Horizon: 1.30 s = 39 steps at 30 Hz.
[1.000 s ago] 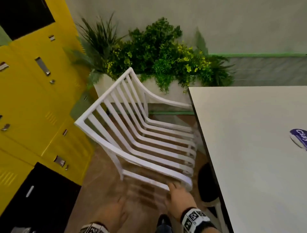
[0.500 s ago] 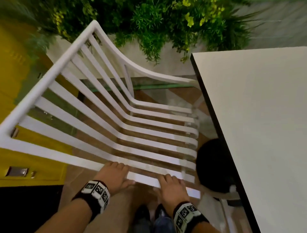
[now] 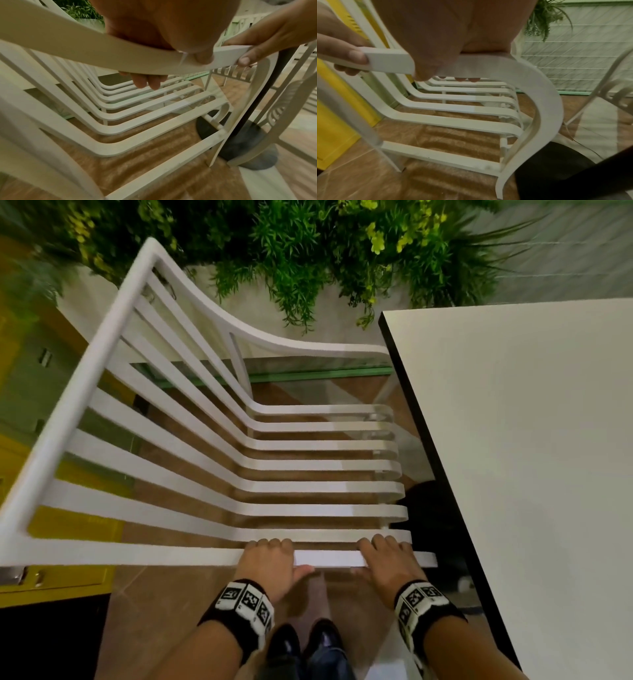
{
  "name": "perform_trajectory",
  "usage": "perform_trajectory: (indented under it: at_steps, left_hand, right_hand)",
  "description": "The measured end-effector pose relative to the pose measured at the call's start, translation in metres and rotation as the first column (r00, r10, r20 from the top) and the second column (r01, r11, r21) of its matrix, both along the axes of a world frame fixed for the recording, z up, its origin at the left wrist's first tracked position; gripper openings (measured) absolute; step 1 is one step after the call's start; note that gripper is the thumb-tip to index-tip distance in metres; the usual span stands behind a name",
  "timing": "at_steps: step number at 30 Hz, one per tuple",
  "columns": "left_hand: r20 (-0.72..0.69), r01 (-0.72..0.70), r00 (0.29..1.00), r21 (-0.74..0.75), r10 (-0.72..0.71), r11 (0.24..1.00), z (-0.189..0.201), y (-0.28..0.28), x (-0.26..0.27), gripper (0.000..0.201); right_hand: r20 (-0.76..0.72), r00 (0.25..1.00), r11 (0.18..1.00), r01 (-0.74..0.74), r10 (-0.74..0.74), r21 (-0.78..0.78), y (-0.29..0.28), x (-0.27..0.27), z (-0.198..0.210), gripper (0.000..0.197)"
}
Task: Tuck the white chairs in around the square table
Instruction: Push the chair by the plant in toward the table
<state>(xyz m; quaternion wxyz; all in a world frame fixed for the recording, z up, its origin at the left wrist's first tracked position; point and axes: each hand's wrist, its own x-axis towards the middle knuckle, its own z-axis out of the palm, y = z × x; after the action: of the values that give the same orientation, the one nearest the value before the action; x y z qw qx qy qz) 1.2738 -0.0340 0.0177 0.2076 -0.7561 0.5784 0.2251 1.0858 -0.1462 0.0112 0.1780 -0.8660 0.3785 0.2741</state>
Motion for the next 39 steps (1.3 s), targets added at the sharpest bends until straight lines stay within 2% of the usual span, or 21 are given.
perform_trajectory:
  at_steps: [4,7,10,14,16,19,21,26,33,39]
  left_hand:
    - [-0.074,-0.102,0.992,-0.024,0.1,0.995,0.015,-0.001,-0.008,0.062]
    - [-0.206,-0.27,0.95,-0.163,0.235,0.949,0.047,0.006,0.009,0.064]
    - [-0.185,-0.42,0.907,-0.357,0.377,0.835,0.092,0.013,0.046,0.06]
    - [-0.025,-0.329,0.891,-0.724,0.453,0.606,0.146,0.022,0.107,0.046]
    - [0.027,-0.323,0.828,-0.793,0.561,0.516,0.162,0.028,0.136,0.047]
    - [0.022,-0.46,0.699,-0.752,0.715,0.473,0.166,0.037,0.16,0.058]
    - [0.006,-0.545,0.655,-0.689,0.756,0.478,0.159,0.041,0.16,0.059]
    - [-0.012,-0.577,0.642,-0.666,0.766,0.473,0.16,0.036,0.147,0.044]
    - [-0.07,-0.645,0.622,-0.611,0.78,0.459,0.158,0.036,0.101,0.054]
    - [-0.083,-0.682,0.601,-0.572,0.795,0.456,0.162,0.039,0.095,0.059]
  right_hand:
    - [-0.04,0.999,1.0,0.03,-0.031,-0.003,-0.003,-0.003,0.004,0.044]
    - [-0.036,0.994,0.995,0.099,-0.1,-0.025,0.007,0.005,0.01,0.048]
    - [0.043,0.993,0.994,0.109,-0.109,0.0,0.024,0.024,0.02,0.056]
    - [0.12,0.993,0.996,0.013,-0.023,0.083,0.045,0.054,0.024,0.057]
    - [0.1,0.995,0.995,-0.025,0.015,0.101,0.05,0.062,0.023,0.059]
    - [0.064,0.997,0.997,-0.042,0.038,0.065,0.049,0.063,0.019,0.07]
    - [0.064,0.996,0.998,-0.058,0.057,0.015,0.046,0.061,0.02,0.067]
    - [0.057,0.993,0.993,-0.103,0.107,-0.062,0.04,0.047,0.015,0.058]
    - [0.023,0.997,0.995,-0.077,0.079,-0.067,0.018,0.012,0.015,0.058]
    - [0.029,0.998,0.995,-0.045,0.048,-0.092,0.026,0.007,0.008,0.054]
